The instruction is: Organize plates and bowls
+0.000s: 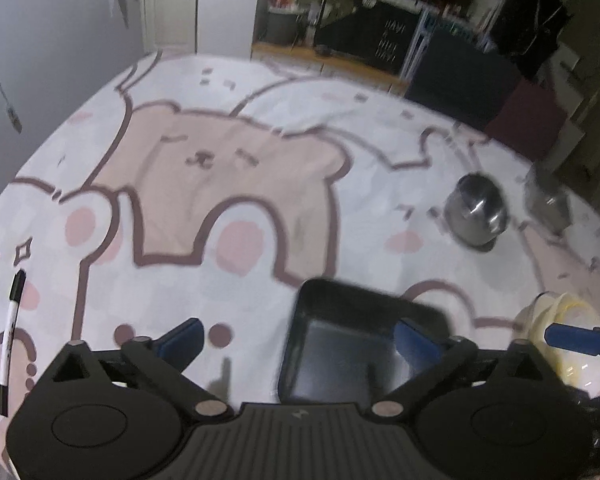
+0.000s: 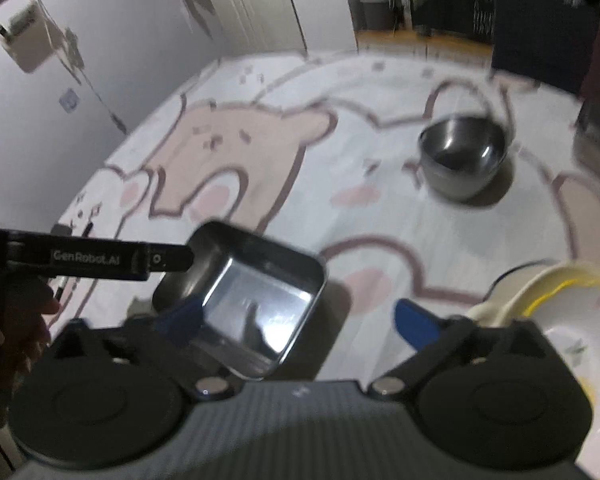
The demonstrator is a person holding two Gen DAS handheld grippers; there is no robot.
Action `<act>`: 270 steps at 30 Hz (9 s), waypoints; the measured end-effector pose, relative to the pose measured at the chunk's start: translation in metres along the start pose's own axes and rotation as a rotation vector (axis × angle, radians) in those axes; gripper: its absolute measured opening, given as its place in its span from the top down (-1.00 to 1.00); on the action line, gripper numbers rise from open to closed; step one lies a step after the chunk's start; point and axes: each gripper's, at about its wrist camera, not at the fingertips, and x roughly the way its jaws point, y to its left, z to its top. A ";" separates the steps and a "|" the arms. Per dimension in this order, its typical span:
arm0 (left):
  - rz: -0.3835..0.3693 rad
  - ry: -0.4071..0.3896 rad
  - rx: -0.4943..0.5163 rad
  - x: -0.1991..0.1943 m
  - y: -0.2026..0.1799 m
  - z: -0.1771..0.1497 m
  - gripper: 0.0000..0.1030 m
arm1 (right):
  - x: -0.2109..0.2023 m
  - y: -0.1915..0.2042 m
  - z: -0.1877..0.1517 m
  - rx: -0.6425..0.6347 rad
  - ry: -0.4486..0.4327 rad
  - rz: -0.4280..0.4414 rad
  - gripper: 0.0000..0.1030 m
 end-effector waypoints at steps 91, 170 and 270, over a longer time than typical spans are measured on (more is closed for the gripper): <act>-0.241 0.113 0.159 0.239 -0.325 0.127 0.86 | 0.027 -0.385 0.096 0.205 -0.053 -0.193 0.85; -0.043 0.045 0.057 0.005 -0.005 -0.007 0.85 | -0.003 0.005 -0.005 -0.002 -0.010 -0.029 0.71; 0.068 0.159 0.207 0.048 -0.013 -0.009 0.37 | 0.034 0.003 -0.013 -0.018 0.170 -0.006 0.67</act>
